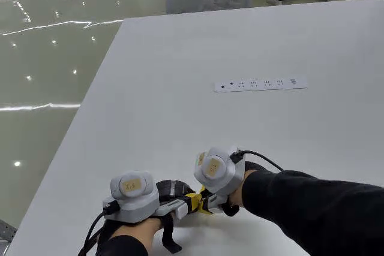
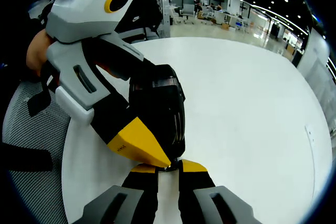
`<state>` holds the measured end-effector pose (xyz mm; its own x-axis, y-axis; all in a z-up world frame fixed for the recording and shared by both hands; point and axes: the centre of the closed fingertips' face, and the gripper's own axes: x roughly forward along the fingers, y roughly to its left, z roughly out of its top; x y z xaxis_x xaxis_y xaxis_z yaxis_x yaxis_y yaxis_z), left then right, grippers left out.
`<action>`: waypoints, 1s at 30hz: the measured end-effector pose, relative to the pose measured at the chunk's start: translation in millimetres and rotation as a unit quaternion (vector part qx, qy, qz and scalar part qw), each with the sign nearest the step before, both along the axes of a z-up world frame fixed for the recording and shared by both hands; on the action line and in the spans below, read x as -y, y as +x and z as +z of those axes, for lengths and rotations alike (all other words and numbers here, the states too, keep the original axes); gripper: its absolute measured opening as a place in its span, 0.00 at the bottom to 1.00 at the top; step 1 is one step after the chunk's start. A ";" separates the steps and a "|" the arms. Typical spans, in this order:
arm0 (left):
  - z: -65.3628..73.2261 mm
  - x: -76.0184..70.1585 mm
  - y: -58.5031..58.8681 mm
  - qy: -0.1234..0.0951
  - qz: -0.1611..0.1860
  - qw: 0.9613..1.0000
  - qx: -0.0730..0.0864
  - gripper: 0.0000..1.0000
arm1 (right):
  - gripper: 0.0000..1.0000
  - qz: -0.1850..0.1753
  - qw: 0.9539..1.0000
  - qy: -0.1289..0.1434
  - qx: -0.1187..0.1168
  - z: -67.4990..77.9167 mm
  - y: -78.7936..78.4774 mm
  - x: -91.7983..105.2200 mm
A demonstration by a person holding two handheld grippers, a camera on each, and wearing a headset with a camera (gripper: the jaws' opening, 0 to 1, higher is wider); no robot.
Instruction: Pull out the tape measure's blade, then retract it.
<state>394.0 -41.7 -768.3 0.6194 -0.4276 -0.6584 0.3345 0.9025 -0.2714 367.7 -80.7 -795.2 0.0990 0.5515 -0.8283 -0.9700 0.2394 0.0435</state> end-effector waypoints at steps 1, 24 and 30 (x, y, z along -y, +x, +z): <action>0.0 -0.2 0.2 0.000 0.000 1.000 0.000 0.61 | 0.10 0.000 1.000 0.000 0.000 0.0 -0.1 0.1; 6.8 -3.0 2.0 0.058 -0.071 0.995 0.044 0.64 | 0.13 -0.093 0.994 0.048 0.023 7.9 -8.3 18.8; 14.6 -19.7 -5.7 0.023 -0.066 0.997 0.045 0.67 | 0.16 -0.138 0.989 0.059 0.011 10.3 -17.5 57.4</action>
<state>388.3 -21.9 -753.7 0.6162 -0.4802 -0.6243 0.4729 0.8594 -0.1943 350.2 -138.1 -784.9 0.2764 0.5945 -0.7551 -0.8696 0.4892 0.0668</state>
